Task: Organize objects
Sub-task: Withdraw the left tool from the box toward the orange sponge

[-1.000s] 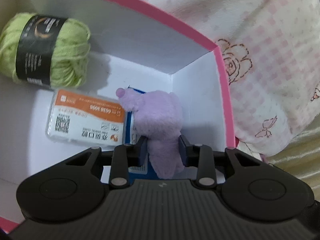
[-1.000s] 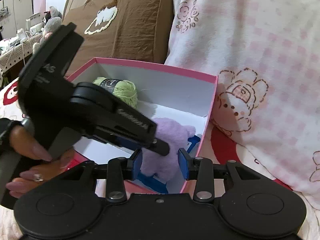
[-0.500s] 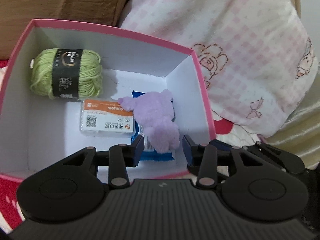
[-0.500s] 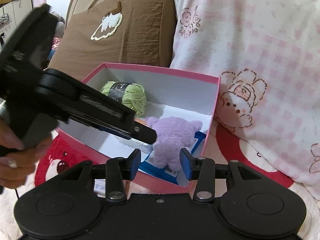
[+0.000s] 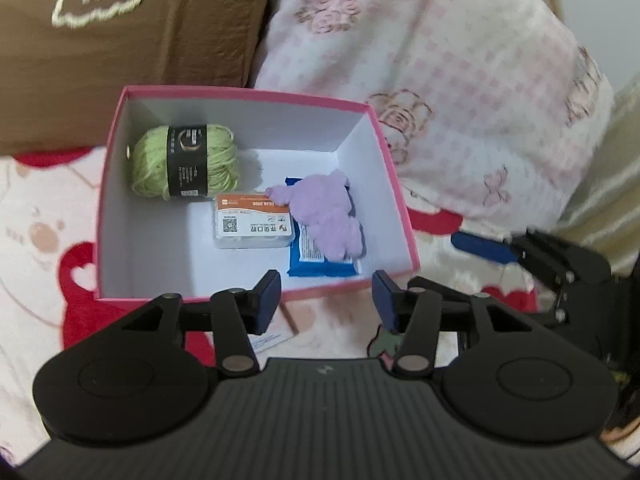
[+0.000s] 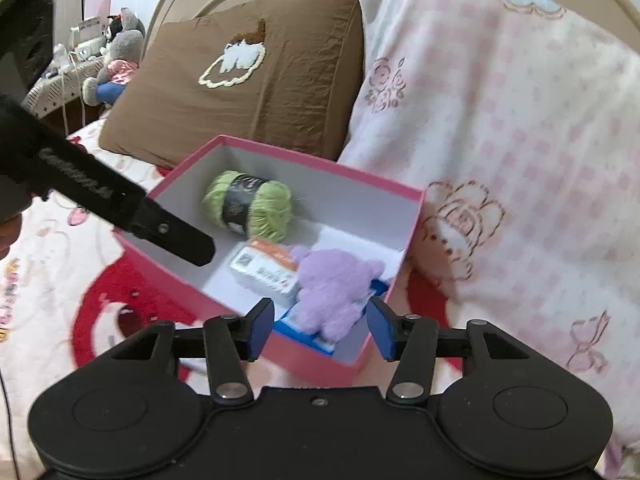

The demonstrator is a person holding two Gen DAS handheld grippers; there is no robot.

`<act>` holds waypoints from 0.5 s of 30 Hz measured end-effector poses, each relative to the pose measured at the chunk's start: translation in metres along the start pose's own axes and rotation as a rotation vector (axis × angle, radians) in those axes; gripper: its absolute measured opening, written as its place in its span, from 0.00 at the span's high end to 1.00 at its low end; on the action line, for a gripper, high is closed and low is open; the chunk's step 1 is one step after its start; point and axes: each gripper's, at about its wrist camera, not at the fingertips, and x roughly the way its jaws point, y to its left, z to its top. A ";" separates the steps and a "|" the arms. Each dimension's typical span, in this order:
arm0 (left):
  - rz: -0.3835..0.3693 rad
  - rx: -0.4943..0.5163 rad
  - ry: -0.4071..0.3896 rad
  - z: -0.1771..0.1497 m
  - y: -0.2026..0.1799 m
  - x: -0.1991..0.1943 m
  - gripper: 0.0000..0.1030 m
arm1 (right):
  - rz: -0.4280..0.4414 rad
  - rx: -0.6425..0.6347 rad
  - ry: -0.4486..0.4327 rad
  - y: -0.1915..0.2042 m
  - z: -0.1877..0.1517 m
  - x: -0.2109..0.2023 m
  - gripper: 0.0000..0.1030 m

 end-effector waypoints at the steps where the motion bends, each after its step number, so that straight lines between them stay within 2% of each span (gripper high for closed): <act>1: -0.022 0.011 -0.012 -0.003 -0.003 -0.007 0.46 | 0.006 0.004 -0.006 0.002 -0.001 -0.004 0.37; 3: -0.062 0.016 -0.024 -0.009 -0.009 -0.018 0.40 | 0.011 0.001 -0.022 0.007 -0.003 -0.013 0.28; 7: -0.028 0.058 -0.040 -0.023 -0.025 -0.037 0.36 | 0.018 -0.005 -0.038 0.016 -0.004 -0.031 0.16; 9: -0.013 0.062 -0.040 -0.028 -0.028 -0.044 0.30 | 0.027 -0.006 -0.031 0.019 -0.003 -0.039 0.10; 15: 0.017 0.095 -0.060 -0.045 -0.036 -0.064 0.29 | 0.010 -0.098 -0.044 0.036 -0.010 -0.071 0.10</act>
